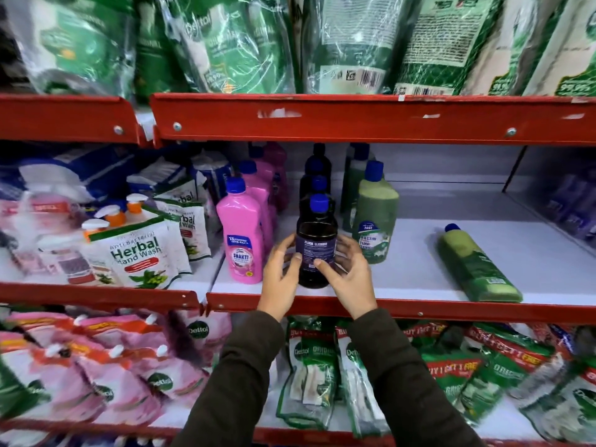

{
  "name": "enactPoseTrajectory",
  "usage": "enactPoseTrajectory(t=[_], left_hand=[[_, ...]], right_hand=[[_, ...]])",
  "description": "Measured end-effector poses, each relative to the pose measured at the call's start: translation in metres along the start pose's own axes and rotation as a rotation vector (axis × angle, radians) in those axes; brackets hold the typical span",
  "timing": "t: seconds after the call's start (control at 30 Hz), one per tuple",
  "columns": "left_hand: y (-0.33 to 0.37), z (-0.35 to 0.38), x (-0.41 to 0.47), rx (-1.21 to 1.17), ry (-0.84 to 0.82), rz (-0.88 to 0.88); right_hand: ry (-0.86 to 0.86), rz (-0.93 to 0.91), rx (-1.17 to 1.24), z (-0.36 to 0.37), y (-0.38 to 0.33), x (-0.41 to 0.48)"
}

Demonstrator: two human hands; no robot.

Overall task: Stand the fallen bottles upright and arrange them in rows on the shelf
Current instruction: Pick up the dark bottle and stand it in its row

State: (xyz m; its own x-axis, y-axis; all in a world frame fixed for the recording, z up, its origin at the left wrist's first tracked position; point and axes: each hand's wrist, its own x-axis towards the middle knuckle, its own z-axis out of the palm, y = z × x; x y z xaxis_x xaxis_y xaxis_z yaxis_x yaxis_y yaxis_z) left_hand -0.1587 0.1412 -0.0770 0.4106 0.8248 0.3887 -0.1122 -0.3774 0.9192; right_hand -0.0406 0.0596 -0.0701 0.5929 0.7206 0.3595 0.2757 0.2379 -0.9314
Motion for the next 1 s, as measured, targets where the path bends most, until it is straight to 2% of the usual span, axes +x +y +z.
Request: enactPoseTrajectory(t=[0.17, 0.27, 0.43, 0.5, 0.67, 0.83, 0.9, 1.0], left_hand=[[0.003, -0.005, 0.000, 0.040, -0.029, 0.051], [0.004, -0.009, 0.002, 0.068, -0.108, 0.007], [0.003, -0.016, 0.005, 0.045, -0.356, -0.057], [0.000, -0.015, 0.006, 0.035, -0.387, -0.062], [-0.006, -0.012, 0.008, 0.074, -0.213, -0.077], [-0.001, -0.006, 0.004, 0.120, -0.110, -0.038], [0.004, -0.003, -0.001, 0.097, -0.018, -0.007], [0.009, 0.005, -0.016, 0.107, 0.127, 0.128]], right_hand=[[0.103, -0.037, -0.047, -0.001, 0.003, -0.008], [0.045, -0.019, -0.043, -0.001, 0.005, -0.009], [-0.084, 0.010, -0.043, -0.001, 0.001, -0.009], [-0.102, 0.030, -0.025, -0.003, 0.002, -0.007], [-0.184, 0.070, -0.002, -0.008, 0.006, 0.003], [-0.194, 0.053, 0.006, -0.009, 0.004, 0.006], [-0.163, 0.042, 0.028, -0.009, 0.001, 0.001], [-0.007, -0.005, 0.058, -0.019, -0.002, -0.008]])
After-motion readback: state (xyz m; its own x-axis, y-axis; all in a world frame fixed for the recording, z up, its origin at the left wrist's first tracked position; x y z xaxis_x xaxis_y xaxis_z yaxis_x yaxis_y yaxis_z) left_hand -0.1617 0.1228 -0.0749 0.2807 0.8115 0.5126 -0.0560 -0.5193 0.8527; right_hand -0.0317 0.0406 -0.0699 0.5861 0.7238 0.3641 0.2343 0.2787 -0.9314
